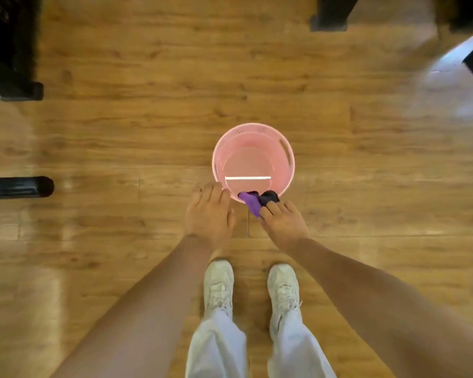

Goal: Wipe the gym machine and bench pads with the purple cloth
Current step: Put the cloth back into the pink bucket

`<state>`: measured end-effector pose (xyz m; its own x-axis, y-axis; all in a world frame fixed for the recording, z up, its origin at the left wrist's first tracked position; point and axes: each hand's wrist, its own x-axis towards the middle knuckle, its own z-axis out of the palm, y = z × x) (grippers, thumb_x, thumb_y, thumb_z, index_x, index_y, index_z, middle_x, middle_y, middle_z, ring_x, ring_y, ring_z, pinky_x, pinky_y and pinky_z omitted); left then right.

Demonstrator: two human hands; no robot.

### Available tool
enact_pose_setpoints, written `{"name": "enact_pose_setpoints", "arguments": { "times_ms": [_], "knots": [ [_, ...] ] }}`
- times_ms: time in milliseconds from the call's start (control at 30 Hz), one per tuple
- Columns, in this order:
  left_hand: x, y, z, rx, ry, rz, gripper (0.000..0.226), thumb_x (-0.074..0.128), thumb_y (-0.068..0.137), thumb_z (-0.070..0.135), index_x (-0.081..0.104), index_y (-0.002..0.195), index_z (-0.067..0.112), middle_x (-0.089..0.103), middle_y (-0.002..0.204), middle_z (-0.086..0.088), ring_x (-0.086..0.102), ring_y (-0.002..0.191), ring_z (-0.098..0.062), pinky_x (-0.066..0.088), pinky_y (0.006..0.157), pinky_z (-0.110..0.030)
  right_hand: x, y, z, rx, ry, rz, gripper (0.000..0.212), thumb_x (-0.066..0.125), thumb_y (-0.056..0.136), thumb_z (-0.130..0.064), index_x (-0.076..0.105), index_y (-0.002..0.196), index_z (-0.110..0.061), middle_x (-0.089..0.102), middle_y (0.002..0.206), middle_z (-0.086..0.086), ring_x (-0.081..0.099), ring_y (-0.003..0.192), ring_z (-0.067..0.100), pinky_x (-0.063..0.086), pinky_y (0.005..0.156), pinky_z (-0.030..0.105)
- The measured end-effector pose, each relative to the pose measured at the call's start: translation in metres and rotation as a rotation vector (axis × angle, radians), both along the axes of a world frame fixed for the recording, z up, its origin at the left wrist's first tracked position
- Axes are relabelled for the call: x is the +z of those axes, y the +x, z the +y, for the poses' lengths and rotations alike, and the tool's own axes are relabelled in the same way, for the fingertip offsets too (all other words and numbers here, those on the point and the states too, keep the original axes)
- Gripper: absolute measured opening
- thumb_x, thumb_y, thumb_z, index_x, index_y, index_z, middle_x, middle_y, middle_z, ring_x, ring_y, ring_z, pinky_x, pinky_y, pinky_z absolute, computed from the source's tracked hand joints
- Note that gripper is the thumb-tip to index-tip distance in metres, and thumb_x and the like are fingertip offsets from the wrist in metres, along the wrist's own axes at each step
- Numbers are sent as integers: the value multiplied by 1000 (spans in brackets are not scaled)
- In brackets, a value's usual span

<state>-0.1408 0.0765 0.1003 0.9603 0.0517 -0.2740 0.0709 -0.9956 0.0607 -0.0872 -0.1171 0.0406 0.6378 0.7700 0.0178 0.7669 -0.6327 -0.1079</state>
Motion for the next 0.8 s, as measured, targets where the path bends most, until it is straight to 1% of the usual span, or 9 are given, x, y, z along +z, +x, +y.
{"name": "enact_pose_setpoints", "arguments": {
  "times_ms": [67,133,200,300,367,433,500,733,800],
  "knots": [
    [-17,-20,2,2,-7,67,48,38,82,35,69,104,5,66,106,-12,62,101,-32,28,96,-42,-18,-26,-8,4,5,28,8,60,83,-17,61,76,-13,55,70,4,55,58,26,41,58,35],
    [-28,-34,4,15,-14,97,48,36,83,35,68,103,6,64,107,-12,60,102,-31,29,97,-43,-26,-34,-13,0,7,21,9,60,86,-17,62,77,-14,55,71,3,54,59,24,44,59,34],
    [-34,-41,6,46,-49,117,43,40,87,34,66,107,6,62,112,-11,56,108,-31,26,101,-43,-27,-29,-13,-22,-12,30,8,60,88,-19,62,82,-13,55,75,2,53,62,24,45,63,35],
    [-37,-45,6,78,-64,113,40,46,88,33,62,115,8,58,119,-10,52,116,-30,21,106,-42,-22,-19,-8,-56,-45,47,16,53,90,-26,62,88,-13,56,79,2,53,65,24,43,68,36],
    [-37,-45,4,73,-73,99,39,48,87,33,62,113,7,59,118,-11,53,115,-31,22,105,-42,-18,-16,-3,-35,-52,34,16,55,88,-26,63,90,-13,58,82,3,55,66,24,42,69,36],
    [-36,-43,4,76,-94,88,37,51,85,31,63,109,6,60,116,-12,55,112,-32,23,104,-43,-15,-16,1,-8,-49,41,13,66,83,-23,63,90,-12,59,84,3,55,66,24,43,68,36],
    [-33,-40,3,75,-98,92,34,52,86,31,61,107,6,59,115,-11,54,112,-30,24,103,-42,-12,-16,2,4,-66,54,19,75,78,-21,65,91,-12,61,86,3,56,66,23,44,68,35],
    [-14,-36,6,93,-112,129,35,46,96,32,53,122,11,50,130,-7,42,126,-26,19,112,-41,4,-19,2,23,-76,120,30,75,78,-16,67,106,-10,64,98,3,60,75,24,48,69,35],
    [0,-35,7,82,-135,132,34,42,98,33,49,125,14,45,134,-5,38,129,-24,16,113,-39,19,-17,3,26,-94,133,30,77,77,-16,67,105,-12,63,100,3,60,74,24,49,66,36]
  ]
}}
